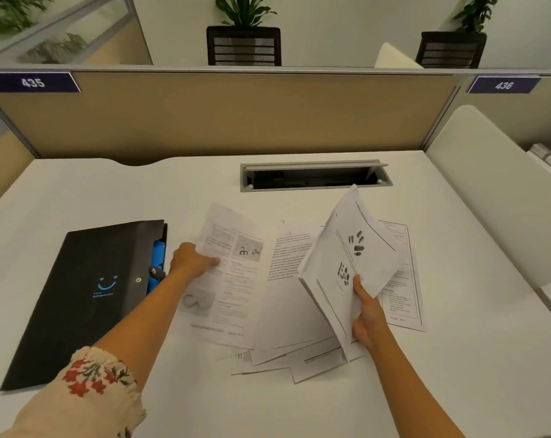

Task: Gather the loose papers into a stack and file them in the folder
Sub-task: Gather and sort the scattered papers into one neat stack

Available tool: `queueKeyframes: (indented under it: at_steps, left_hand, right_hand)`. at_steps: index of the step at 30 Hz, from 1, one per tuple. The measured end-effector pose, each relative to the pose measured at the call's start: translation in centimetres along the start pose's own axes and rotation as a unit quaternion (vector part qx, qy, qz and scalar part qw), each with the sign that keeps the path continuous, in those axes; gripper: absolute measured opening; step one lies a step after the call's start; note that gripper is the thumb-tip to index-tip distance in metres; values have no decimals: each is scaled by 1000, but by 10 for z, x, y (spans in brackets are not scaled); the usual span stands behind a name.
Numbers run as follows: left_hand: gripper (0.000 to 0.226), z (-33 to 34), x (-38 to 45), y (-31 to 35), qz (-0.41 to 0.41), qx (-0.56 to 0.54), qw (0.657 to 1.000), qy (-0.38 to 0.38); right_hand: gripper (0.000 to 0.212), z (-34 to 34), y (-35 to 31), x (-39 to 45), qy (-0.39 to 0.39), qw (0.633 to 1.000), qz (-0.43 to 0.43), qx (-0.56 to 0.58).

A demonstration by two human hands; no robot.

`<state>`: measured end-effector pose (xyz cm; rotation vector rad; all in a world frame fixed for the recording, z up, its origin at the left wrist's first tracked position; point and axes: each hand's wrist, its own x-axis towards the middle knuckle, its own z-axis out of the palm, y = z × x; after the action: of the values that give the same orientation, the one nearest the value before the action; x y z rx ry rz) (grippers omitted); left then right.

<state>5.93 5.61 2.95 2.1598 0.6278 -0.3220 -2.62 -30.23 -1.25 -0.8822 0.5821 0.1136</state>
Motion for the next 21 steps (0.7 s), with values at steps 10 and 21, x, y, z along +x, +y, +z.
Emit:
queueKeyframes:
  at_steps: [10, 21]
  left_hand:
    - [36, 56, -41, 27, -33, -196, 979, -50]
    - [66, 119, -72, 46, -89, 62, 993, 47]
  right_hand:
    - [44, 0, 1, 0, 3, 1000, -11, -7]
    - [41, -4, 3, 4, -7, 1000, -5, -12]
